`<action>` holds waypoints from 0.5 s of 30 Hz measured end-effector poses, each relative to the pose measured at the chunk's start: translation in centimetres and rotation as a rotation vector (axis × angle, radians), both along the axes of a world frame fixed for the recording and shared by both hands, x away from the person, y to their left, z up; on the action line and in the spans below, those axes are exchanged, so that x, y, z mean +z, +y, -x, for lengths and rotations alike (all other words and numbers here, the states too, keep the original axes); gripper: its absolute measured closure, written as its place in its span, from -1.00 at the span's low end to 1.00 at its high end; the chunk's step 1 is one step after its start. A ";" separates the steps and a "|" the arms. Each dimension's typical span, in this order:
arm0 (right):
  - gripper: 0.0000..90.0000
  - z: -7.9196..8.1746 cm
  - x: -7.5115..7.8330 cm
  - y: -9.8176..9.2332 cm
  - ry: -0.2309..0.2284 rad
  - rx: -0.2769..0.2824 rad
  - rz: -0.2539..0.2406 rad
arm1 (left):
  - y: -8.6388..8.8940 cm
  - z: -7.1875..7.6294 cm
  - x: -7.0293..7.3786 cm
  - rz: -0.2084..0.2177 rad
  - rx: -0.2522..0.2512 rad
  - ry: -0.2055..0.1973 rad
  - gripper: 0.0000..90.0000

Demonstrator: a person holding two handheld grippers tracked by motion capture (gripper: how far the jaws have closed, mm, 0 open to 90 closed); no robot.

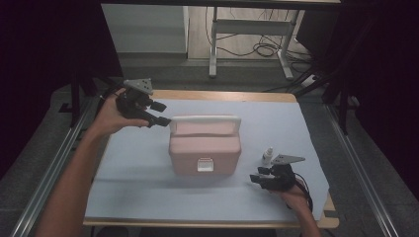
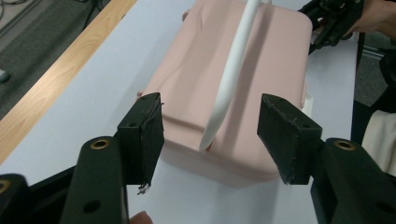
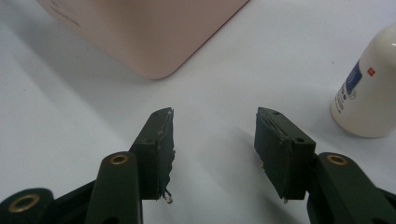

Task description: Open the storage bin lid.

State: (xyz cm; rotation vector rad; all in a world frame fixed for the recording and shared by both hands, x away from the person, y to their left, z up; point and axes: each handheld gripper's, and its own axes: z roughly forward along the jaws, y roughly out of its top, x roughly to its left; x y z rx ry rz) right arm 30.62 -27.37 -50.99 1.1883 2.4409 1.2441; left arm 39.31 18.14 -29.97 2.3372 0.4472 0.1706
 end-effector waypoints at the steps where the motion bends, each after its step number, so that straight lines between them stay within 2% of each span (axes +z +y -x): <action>1: 0.06 0.0 0.0 0.0 0.003 -0.001 -0.001 | -0.3 -0.1 0.1 -0.006 -0.005 0.000 -0.09; 8: 0.05 0.0 -0.1 0.1 0.002 -0.001 0.001 | -2.3 -1.0 0.6 -0.055 -0.034 0.005 -0.08; 15: 0.04 -0.1 -0.3 -0.1 0.007 -0.009 0.000 | -4.3 -1.8 0.0 -0.111 -0.068 0.015 0.02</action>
